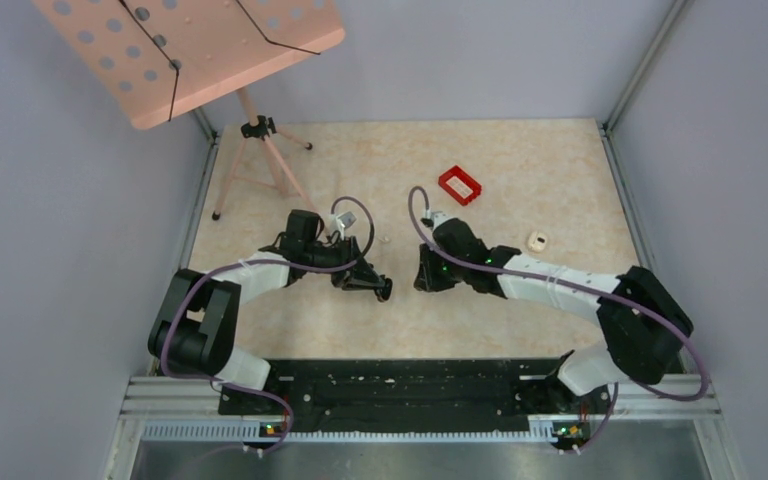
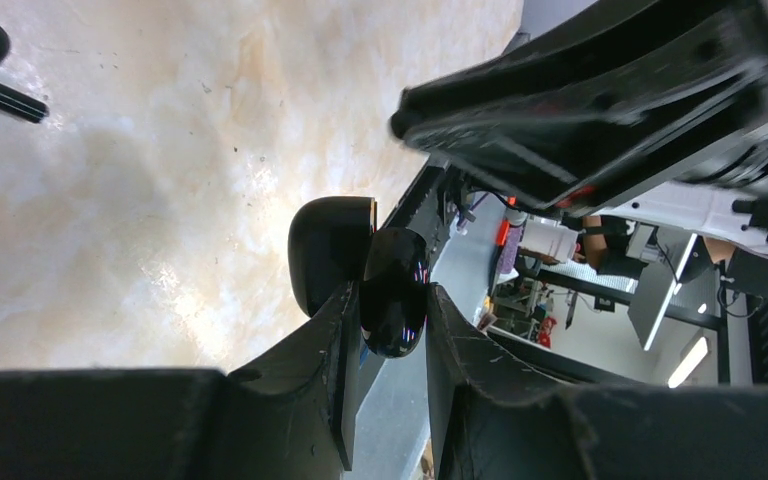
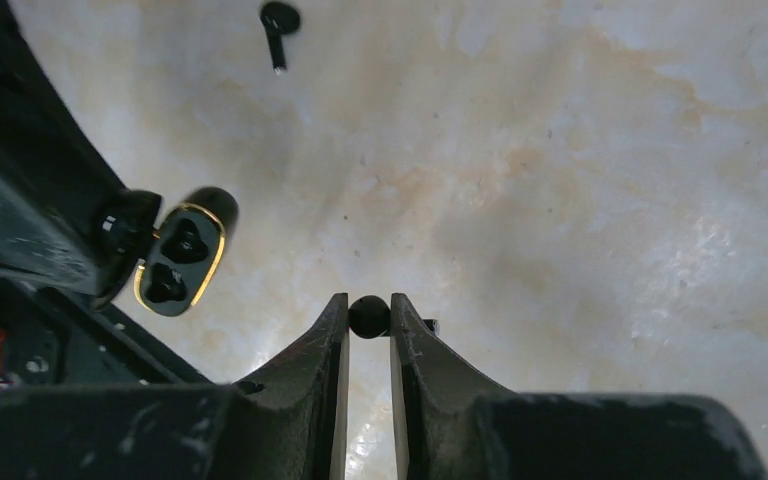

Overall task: Insert the wireless bluetooth earbuds into the charging case
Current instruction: Pick up the earbud from the center of the board.

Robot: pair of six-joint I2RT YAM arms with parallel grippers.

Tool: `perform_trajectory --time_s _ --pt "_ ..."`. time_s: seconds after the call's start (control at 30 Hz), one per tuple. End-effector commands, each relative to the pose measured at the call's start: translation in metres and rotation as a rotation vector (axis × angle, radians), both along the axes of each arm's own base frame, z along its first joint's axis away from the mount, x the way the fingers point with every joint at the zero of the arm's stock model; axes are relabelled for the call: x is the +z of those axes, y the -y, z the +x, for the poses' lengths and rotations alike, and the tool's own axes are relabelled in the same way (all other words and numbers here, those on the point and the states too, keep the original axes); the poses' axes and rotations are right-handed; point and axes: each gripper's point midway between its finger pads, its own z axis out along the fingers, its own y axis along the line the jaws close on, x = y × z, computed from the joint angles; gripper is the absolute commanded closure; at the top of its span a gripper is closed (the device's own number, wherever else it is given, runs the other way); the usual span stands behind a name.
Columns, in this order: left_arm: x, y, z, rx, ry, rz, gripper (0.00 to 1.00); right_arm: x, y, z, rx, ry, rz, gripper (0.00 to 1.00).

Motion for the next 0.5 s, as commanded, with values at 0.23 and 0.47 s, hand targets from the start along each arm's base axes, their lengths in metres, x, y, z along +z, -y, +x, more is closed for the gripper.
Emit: perform_trajectory --time_s 0.23,0.47 --pt "0.044 0.018 -0.006 -0.153 0.026 -0.158 1.0 0.143 -0.009 0.007 0.115 0.129 0.615 0.89" --pt "0.074 0.026 0.008 -0.108 0.032 -0.241 1.0 0.202 -0.007 -0.01 0.148 0.167 0.899 0.89"
